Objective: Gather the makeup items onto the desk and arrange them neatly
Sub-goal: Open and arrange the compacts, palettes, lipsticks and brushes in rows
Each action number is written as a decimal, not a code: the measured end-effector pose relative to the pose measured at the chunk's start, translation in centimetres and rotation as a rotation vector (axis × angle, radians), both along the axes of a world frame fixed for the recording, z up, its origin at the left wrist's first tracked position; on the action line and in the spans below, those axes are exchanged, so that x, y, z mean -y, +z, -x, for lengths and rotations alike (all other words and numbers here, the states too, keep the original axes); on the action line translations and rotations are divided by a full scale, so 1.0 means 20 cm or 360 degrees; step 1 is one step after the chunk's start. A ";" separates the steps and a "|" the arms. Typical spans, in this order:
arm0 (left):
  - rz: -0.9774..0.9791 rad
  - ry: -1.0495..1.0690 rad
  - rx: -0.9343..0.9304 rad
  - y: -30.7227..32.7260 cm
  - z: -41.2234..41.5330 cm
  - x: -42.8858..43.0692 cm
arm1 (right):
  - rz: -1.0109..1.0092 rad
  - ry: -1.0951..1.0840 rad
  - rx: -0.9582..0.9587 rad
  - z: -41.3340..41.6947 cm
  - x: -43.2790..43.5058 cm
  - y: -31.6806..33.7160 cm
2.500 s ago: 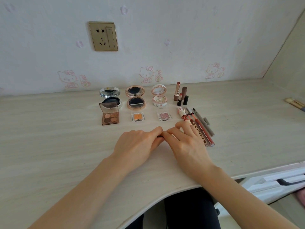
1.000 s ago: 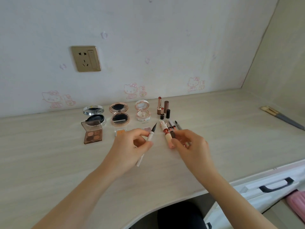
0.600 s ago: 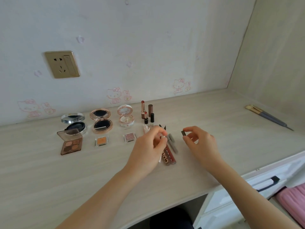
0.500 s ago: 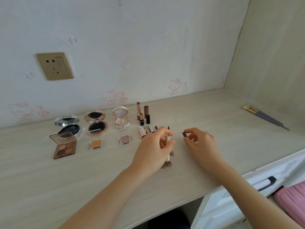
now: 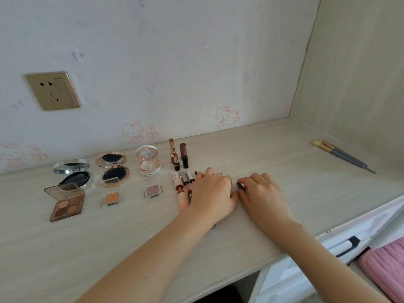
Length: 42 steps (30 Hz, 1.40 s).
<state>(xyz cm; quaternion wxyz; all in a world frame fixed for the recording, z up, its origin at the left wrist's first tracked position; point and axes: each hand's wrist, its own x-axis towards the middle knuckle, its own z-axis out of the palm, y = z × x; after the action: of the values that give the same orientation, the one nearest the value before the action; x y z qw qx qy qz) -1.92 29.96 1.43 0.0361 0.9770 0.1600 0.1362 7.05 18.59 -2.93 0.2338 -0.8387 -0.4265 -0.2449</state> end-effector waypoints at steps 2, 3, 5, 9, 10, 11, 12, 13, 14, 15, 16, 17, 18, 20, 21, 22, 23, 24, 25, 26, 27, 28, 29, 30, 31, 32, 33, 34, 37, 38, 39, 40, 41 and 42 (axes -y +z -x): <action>-0.0036 -0.0011 -0.0020 -0.01 -0.01 0.00 | -0.0006 0.0001 0.0006 0.00 0.00 0.00; -0.0043 -0.0023 -0.0014 -0.01 -0.01 -0.01 | -0.0005 -0.0003 0.0010 0.00 0.00 0.00; -0.0016 -0.0045 0.0036 -0.01 0.00 -0.01 | -0.0013 -0.0012 -0.0003 0.01 0.00 -0.01; 0.0100 -0.0164 0.0164 -0.02 0.09 -0.03 | -0.0075 -0.0012 -0.0050 0.02 0.01 0.00; 0.0109 -0.0206 0.0155 -0.03 0.11 -0.03 | -0.0099 -0.0012 -0.0059 0.02 0.02 0.00; 0.0115 -0.0243 0.0141 -0.03 0.14 -0.03 | -0.0119 -0.0008 -0.0067 0.02 0.01 0.00; 0.0119 -0.0269 0.0130 -0.04 0.16 -0.03 | -0.0124 -0.0003 -0.0077 0.02 0.01 0.01; 0.0117 -0.0286 0.0122 -0.05 0.18 -0.04 | -0.0116 0.0005 -0.0088 0.02 0.01 0.01; 0.0111 -0.0297 0.0111 -0.05 0.19 -0.04 | -0.0097 0.0010 -0.0102 0.02 0.02 0.01; 0.0104 -0.0303 0.0097 -0.06 0.20 -0.04 | -0.0077 0.0016 -0.0115 0.02 0.02 0.00; 0.0098 -0.0308 0.0085 -0.07 0.21 -0.05 | -0.0060 0.0022 -0.0126 0.02 0.02 0.00; 0.0092 -0.0313 0.0082 -0.07 0.21 -0.05 | -0.0049 0.0033 -0.0131 0.02 0.02 0.00; 0.0086 -0.0315 0.0082 -0.07 0.22 -0.06 | -0.0043 0.0044 -0.0132 0.02 0.02 0.00; 0.0083 -0.0317 0.0104 -0.07 0.23 -0.07 | -0.0040 0.0066 -0.0130 0.02 0.02 0.00; 0.0094 -0.0316 0.0125 -0.07 0.23 -0.07 | -0.0046 0.0085 -0.0130 0.02 0.02 0.00; 0.0115 -0.0313 0.0149 -0.08 0.24 -0.07 | -0.0052 0.0108 -0.0137 0.02 0.02 0.00; 0.0134 -0.0310 0.0175 -0.09 0.25 -0.07 | -0.0059 0.0136 -0.0145 0.02 0.02 0.00; 0.0144 -0.0309 0.0199 -0.09 0.25 -0.07 | -0.0064 0.0162 -0.0157 0.02 0.02 0.00; 0.0144 -0.0306 0.0215 -0.09 0.25 -0.07 | -0.0070 0.0188 -0.0164 0.01 0.02 0.00; 0.0141 -0.0296 0.0227 -0.10 0.26 -0.08 | -0.0073 0.0212 -0.0168 0.01 0.02 -0.01; 0.0144 -0.0282 0.0248 -0.10 0.25 -0.08 | -0.0070 0.0235 -0.0170 0.01 0.02 -0.01; 0.0155 -0.0265 0.0269 -0.10 0.25 -0.09 | -0.0060 0.0252 -0.0177 0.01 0.01 -0.01; 0.0165 -0.0247 0.0279 -0.10 0.25 -0.09 | -0.0048 0.0270 -0.0189 0.01 0.01 -0.01; 0.0165 -0.0231 0.0283 -0.10 0.24 -0.09 | -0.0031 0.0287 -0.0210 0.01 0.01 0.00; 0.0154 -0.0218 0.0290 -0.10 0.24 -0.09 | -0.0014 0.0311 -0.0228 0.01 0.00 0.00; 0.0141 -0.0202 0.0311 -0.10 0.23 -0.09 | 0.0008 0.0342 -0.0237 0.01 0.00 0.01; 0.0134 -0.0183 0.0342 -0.10 0.22 -0.08 | 0.0034 0.0379 -0.0232 0.01 0.00 0.01; 0.0136 -0.0160 0.0370 -0.10 0.22 -0.08 | 0.0066 0.0412 -0.0212 0.01 -0.01 0.02; 0.0159 -0.0117 0.0399 -0.10 0.21 -0.08 | 0.0135 0.0474 -0.0224 0.01 -0.05 0.04; 0.0183 -0.0109 0.0390 -0.10 0.21 -0.08 | 0.0134 0.0475 -0.0250 0.01 -0.07 0.04; 0.0203 -0.0106 0.0376 -0.10 0.22 -0.09 | 0.0125 0.0475 -0.0273 0.01 -0.09 0.04; 0.0203 -0.0107 0.0365 -0.10 0.22 -0.09 | 0.0122 0.0475 -0.0297 0.02 -0.11 0.05; 0.0197 -0.0108 0.0357 -0.10 0.22 -0.10 | 0.0121 0.0485 -0.0321 0.02 -0.13 0.05; 0.0194 -0.0107 0.0348 -0.09 0.23 -0.10 | 0.0120 0.0503 -0.0348 0.03 -0.14 0.05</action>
<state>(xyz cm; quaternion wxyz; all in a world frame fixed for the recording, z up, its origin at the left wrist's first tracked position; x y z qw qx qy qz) -6.46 31.97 -0.43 0.1172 0.9571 0.1304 0.2306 6.49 21.35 -1.90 0.2828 -0.7911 -0.5338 -0.0965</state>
